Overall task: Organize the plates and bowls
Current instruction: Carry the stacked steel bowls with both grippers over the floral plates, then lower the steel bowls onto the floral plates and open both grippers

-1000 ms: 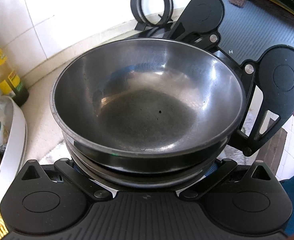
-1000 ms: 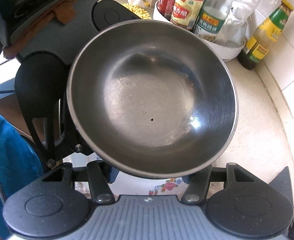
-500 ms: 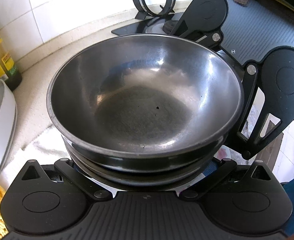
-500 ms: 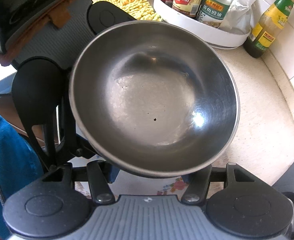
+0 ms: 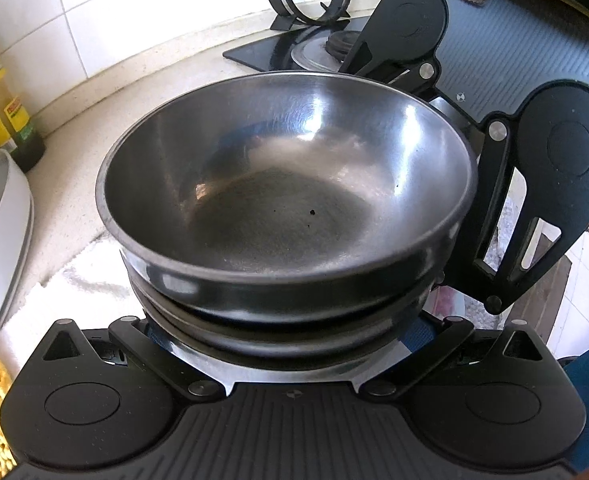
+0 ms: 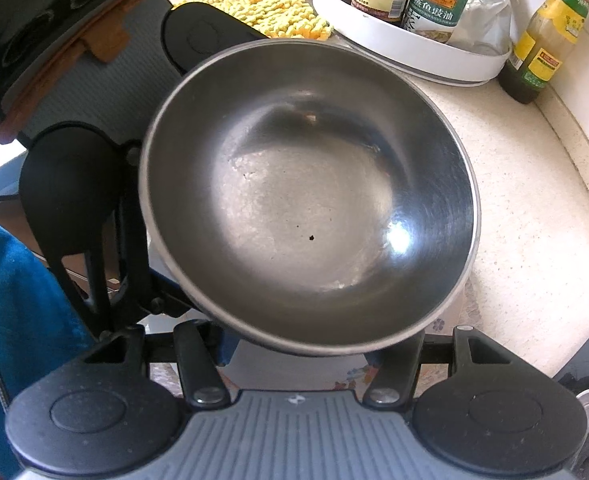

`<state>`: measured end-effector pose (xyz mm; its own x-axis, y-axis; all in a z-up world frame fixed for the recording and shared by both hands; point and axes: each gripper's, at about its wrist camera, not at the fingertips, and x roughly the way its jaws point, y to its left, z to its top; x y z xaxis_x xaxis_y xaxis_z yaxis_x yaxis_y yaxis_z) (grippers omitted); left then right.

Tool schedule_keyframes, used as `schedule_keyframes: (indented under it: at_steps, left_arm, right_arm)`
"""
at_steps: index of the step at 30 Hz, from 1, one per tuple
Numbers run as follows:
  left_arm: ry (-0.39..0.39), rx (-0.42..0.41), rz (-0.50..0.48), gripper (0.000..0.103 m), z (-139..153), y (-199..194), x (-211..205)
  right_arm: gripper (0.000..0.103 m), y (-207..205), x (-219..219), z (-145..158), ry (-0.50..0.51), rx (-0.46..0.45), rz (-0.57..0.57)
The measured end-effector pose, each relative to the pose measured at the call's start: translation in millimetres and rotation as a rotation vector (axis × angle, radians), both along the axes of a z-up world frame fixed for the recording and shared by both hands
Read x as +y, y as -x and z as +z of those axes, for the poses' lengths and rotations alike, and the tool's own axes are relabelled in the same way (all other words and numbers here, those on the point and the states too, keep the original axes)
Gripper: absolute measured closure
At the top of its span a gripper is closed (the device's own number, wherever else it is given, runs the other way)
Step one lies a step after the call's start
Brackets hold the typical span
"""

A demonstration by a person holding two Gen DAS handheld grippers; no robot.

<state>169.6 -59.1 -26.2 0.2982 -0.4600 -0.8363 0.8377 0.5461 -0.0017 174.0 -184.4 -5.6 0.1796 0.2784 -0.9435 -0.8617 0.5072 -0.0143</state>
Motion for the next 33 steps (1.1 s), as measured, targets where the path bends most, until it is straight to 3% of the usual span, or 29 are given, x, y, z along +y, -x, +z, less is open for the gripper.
schedule_keyframes:
  at_steps: [14,20,33]
  left_arm:
    - [-0.021,-0.054,-0.020,0.000,0,7,6]
    - [-0.009,-0.030,0.019,0.000,-2,0,9]
    - [-0.012,-0.031,0.005,0.000,-3,-1,13]
  right_arm:
    - [0.021,1,-6,1,-0.019,-0.012,0.015]
    - [0.017,-3,-7,0,-0.032,-0.028,-0.024]
    - [0.017,-2,-9,5,-0.052,-0.033,-0.033]
